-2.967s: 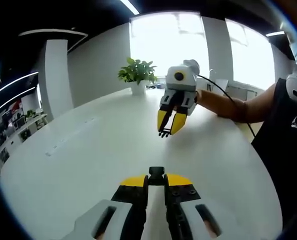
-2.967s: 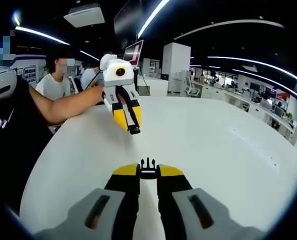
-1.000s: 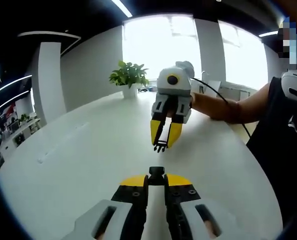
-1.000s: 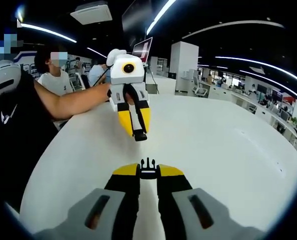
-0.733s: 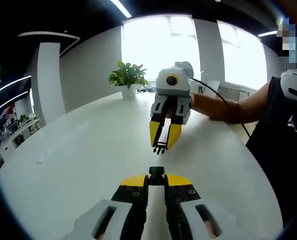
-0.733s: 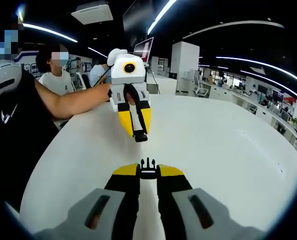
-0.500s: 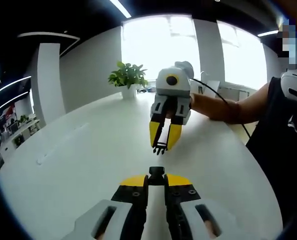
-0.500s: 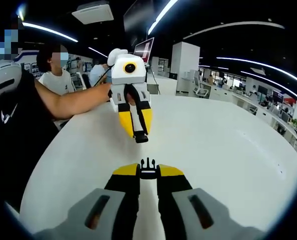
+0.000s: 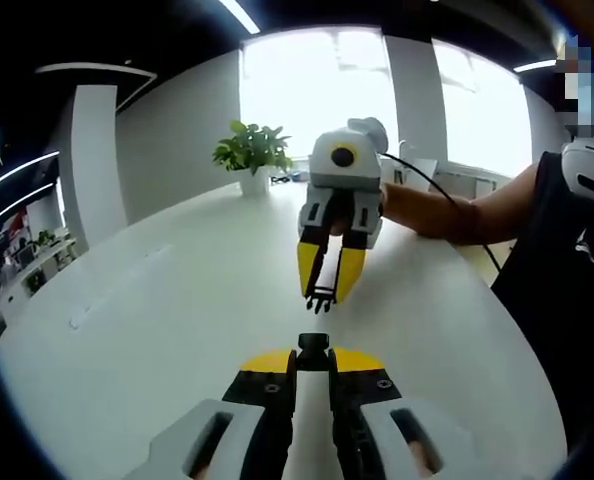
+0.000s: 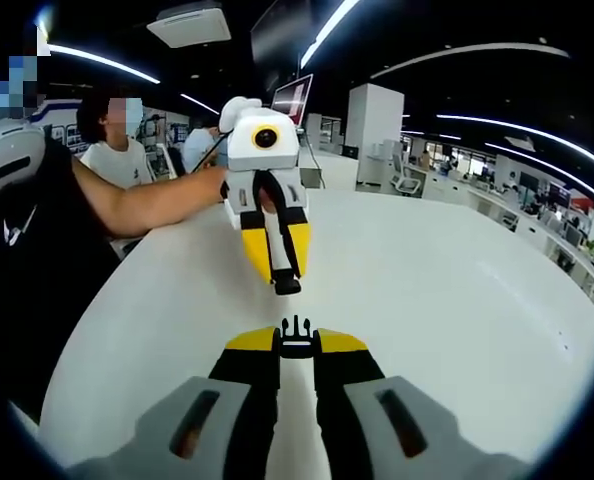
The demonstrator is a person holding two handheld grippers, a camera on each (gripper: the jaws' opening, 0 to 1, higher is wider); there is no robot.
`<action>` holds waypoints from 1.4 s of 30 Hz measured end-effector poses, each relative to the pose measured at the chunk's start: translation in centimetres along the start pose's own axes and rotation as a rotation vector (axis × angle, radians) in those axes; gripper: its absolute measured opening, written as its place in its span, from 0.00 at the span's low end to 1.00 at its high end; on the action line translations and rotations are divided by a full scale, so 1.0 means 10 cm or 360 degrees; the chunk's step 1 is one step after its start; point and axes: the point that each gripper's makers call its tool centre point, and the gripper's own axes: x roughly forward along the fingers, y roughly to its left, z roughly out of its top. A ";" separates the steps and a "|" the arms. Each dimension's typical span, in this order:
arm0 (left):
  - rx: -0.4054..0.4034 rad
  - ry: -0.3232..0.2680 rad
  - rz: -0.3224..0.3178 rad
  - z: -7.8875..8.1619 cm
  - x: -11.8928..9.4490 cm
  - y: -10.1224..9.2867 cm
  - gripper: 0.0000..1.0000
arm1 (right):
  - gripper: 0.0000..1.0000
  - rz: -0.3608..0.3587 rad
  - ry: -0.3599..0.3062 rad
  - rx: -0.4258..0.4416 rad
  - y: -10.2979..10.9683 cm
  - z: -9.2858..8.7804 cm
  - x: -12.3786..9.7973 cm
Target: Snap the two parts of the plastic buckle together until the buckle closes and remains connected.
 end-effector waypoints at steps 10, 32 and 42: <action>0.0005 -0.0011 -0.0007 0.02 0.03 -0.06 0.10 | 0.11 0.0009 -0.0002 -0.0008 0.02 0.01 0.01; 0.0021 -0.0039 -0.0053 0.04 0.02 -0.04 0.10 | 0.11 0.0037 -0.0033 -0.0044 0.03 0.06 0.02; 0.0031 -0.0030 -0.0065 0.04 0.04 -0.04 0.11 | 0.11 0.0052 -0.0037 -0.0054 0.03 0.06 0.03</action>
